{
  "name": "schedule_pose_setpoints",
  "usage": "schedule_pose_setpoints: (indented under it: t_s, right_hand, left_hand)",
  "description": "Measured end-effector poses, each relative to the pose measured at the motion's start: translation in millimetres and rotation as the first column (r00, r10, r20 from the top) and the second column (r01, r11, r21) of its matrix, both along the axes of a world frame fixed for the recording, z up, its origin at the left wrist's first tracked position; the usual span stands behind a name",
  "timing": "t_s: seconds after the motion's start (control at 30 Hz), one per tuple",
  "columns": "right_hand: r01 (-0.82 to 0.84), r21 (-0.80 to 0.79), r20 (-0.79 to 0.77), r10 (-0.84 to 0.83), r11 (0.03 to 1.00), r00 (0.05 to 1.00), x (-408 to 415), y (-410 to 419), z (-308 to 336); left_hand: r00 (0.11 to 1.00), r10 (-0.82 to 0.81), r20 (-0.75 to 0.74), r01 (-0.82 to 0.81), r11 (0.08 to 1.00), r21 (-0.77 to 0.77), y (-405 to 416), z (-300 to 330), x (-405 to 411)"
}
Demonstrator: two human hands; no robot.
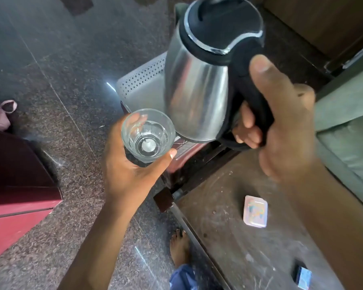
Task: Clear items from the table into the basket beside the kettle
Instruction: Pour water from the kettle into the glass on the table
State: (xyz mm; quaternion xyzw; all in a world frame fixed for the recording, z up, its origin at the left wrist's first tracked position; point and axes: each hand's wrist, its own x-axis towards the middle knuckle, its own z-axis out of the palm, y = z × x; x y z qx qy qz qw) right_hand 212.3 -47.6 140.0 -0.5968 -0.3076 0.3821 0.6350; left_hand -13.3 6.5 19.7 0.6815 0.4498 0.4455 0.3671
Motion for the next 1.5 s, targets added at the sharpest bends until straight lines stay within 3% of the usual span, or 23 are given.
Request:
schedule_pose_setpoints:
  t_s: [0.43,0.57,0.83,0.97,1.1,1.37,1.5]
  right_hand:
    - [0.131,-0.181,0.047,-0.125,0.975,0.991,94.3,-215.6,38.8]
    - [0.202,-0.246,0.080,-0.188,0.948,0.979,119.1,-280.0,46.1]
    - [0.318,-0.352,0.157,-0.279,0.881,0.947,150.1,-398.2,40.9]
    - [0.353,-0.421,0.160,-0.314,0.836,0.936,155.0,-446.9,36.5]
    - [0.374,-0.487,0.200,-0.316,0.789,0.927,156.4,-488.7,28.0]
    - [0.366,-0.633,0.296,-0.224,0.682,0.929,157.5,-518.9,20.8]
    - [0.353,-0.716,0.303,-0.187,0.602,0.934,158.4,-527.7,17.0]
  left_hand:
    - [0.968,-0.246,-0.040,0.241,0.965,-0.107,-99.4,-20.1,95.1]
    - [0.911,-0.385,-0.145,0.377,0.923,-0.082,-146.1,-23.1,141.3]
    - [0.801,-0.596,-0.064,0.560,0.782,-0.273,-237.9,-68.4,206.5]
    - [0.767,-0.622,-0.155,0.573,0.774,-0.269,-266.8,-83.2,236.4]
    - [0.711,-0.663,-0.235,0.627,0.748,-0.216,-297.1,-86.0,263.9]
    - [0.578,-0.807,-0.123,0.769,0.589,-0.248,-339.9,-79.7,299.2]
    - [0.628,-0.753,-0.196,0.708,0.657,-0.257,-356.9,-86.2,302.3]
